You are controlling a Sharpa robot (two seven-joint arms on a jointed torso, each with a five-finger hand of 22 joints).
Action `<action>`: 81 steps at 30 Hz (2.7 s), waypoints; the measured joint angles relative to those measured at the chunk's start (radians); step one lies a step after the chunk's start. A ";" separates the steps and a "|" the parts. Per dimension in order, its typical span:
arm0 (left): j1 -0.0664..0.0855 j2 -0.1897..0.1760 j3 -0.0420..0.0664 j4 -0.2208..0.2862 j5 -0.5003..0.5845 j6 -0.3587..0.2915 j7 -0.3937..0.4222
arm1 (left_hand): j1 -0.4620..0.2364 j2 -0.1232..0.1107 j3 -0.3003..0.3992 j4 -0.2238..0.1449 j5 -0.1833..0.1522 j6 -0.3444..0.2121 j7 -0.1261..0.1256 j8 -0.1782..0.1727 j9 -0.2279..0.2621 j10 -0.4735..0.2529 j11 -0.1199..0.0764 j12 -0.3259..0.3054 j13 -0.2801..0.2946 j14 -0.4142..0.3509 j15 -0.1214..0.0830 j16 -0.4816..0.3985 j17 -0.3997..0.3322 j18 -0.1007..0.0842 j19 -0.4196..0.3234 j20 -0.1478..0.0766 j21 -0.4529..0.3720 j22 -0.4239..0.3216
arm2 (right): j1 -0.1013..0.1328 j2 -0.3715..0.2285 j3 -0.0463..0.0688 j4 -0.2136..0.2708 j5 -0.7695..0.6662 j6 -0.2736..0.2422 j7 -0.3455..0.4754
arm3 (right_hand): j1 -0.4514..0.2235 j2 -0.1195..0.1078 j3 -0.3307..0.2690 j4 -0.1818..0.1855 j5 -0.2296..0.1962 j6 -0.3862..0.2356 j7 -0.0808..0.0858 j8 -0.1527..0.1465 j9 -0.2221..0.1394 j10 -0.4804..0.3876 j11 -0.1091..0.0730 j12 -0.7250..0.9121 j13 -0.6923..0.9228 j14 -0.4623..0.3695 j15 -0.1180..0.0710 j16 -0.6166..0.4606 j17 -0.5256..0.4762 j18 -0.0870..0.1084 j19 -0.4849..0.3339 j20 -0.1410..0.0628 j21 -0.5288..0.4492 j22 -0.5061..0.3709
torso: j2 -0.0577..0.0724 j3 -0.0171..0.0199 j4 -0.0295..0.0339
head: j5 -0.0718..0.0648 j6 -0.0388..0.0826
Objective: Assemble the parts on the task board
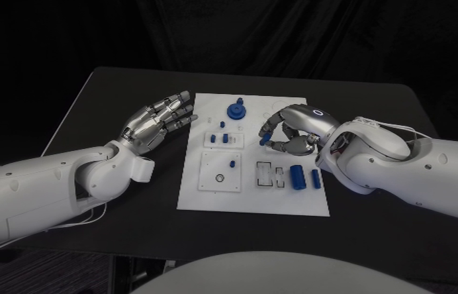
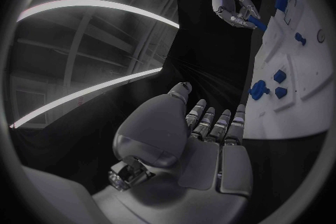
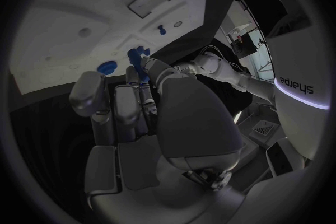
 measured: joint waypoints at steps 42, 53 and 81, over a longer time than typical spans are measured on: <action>-0.017 0.006 0.000 -0.007 0.000 0.001 0.000 | 0.000 0.000 0.006 0.000 0.000 0.000 0.000 0.000 0.000 0.000 0.000 0.000 0.000 0.000 0.000 0.000 0.000 0.000 0.000 0.000 0.000 0.000 | -0.097 0.281 0.000 -0.128 -0.121 0.115 0.071 | 0.000 0.000 -0.001 -0.007 0.000 0.000 -0.004 0.002 0.015 0.015 -0.007 -0.009 -0.003 0.007 -0.007 0.008 0.017 0.000 0.004 -0.004 0.018 0.000 | 0.000 -0.0002 -0.0005 | 0.002 0.000; -0.018 0.008 0.000 -0.008 0.000 0.002 0.000 | 0.000 0.000 0.005 0.000 0.000 0.000 0.000 0.000 0.000 0.000 0.000 0.000 -0.001 0.000 0.000 0.000 0.000 0.000 0.000 0.000 0.000 0.000 | -0.105 0.282 0.000 -0.136 -0.128 0.119 0.067 | 0.000 0.000 -0.001 -0.007 0.000 -0.002 -0.005 0.003 0.018 0.019 -0.003 -0.009 -0.002 0.007 -0.007 0.008 0.016 0.000 0.004 -0.004 0.018 0.000 | 0.000 0.0000 -0.0007 | 0.000 0.000; -0.019 0.013 0.000 -0.012 0.000 0.003 0.000 | 0.000 0.000 0.008 0.003 0.000 0.000 0.000 0.000 0.000 0.000 0.000 0.000 -0.001 0.000 0.000 0.000 0.000 0.000 0.000 0.000 0.000 0.000 | -0.124 0.298 0.000 -0.163 -0.132 0.141 0.060 | -0.039 -0.038 -0.095 0.032 -0.127 -0.453 -0.005 -0.145 -0.102 -0.296 0.083 -0.113 -0.032 -0.049 0.058 -0.027 -0.054 0.000 -0.057 0.050 -0.107 0.000 | 0.000 -0.0001 -0.0002 | 0.000 0.000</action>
